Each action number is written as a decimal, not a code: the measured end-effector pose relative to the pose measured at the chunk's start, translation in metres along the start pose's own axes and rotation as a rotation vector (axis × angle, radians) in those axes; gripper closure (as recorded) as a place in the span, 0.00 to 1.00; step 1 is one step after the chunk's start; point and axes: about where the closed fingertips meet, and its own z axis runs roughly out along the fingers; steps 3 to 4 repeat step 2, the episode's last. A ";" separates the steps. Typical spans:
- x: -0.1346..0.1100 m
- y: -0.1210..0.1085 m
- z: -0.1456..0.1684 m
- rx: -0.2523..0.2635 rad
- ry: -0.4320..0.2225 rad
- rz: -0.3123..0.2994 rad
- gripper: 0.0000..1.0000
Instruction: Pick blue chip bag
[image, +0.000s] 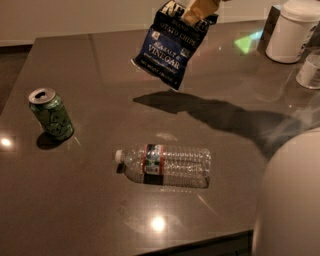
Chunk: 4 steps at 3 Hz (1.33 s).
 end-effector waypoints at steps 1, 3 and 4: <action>-0.012 -0.006 -0.010 0.023 -0.014 -0.035 1.00; -0.015 -0.010 -0.007 0.033 -0.025 -0.035 1.00; -0.015 -0.010 -0.007 0.033 -0.025 -0.035 1.00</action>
Offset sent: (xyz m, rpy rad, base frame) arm 0.0037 0.0011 0.0143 -0.0009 -0.0375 0.0118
